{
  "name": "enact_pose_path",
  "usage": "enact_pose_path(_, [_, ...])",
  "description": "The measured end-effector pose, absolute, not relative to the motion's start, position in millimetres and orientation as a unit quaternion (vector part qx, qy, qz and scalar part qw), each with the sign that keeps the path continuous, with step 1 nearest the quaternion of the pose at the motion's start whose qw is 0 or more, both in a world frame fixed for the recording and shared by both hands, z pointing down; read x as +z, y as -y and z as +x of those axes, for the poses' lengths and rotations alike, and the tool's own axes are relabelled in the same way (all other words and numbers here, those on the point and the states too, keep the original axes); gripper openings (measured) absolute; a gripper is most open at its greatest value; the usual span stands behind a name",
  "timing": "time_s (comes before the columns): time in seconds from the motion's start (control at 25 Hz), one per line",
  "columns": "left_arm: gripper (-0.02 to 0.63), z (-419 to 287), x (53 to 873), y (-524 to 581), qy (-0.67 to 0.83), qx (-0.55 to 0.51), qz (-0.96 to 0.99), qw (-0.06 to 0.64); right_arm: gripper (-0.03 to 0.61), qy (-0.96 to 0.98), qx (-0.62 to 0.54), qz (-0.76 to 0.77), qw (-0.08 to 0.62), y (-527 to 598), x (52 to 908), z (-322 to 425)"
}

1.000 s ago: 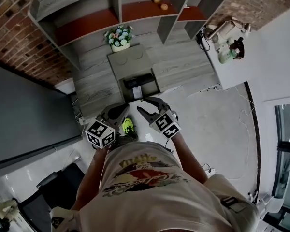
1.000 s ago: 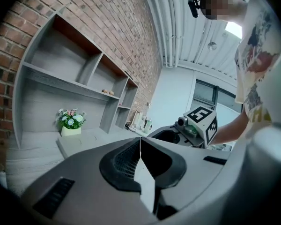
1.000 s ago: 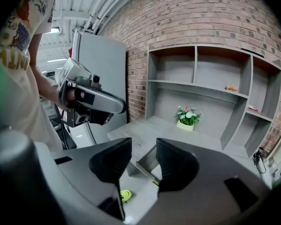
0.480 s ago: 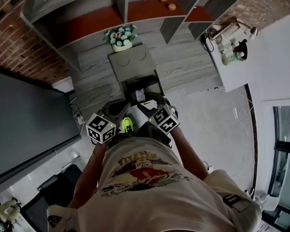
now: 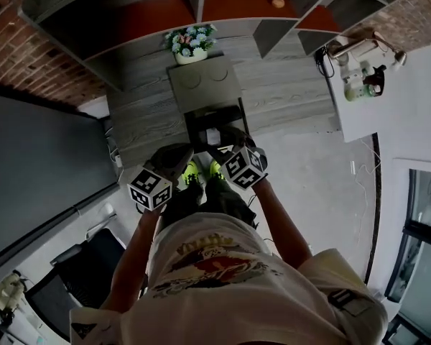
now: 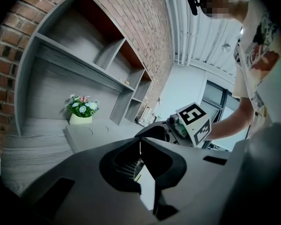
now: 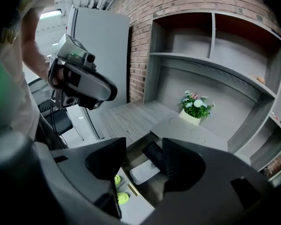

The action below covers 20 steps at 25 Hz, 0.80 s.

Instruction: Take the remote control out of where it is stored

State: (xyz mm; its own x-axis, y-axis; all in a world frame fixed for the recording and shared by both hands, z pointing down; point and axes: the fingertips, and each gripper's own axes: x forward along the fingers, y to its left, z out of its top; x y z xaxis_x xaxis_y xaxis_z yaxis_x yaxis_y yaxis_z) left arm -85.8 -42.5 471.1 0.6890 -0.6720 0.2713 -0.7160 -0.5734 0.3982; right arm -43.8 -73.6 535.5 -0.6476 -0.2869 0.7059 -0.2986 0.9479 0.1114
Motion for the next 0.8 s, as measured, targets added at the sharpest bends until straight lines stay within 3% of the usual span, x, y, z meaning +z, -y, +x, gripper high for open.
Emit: enact_pose_path(0.8, [0.008, -88, 534, 76, 0.445, 0.012, 0.847, 0.291, 0.249, 0.881, -0.083, 0.106, 0.453, 113, 613, -52])
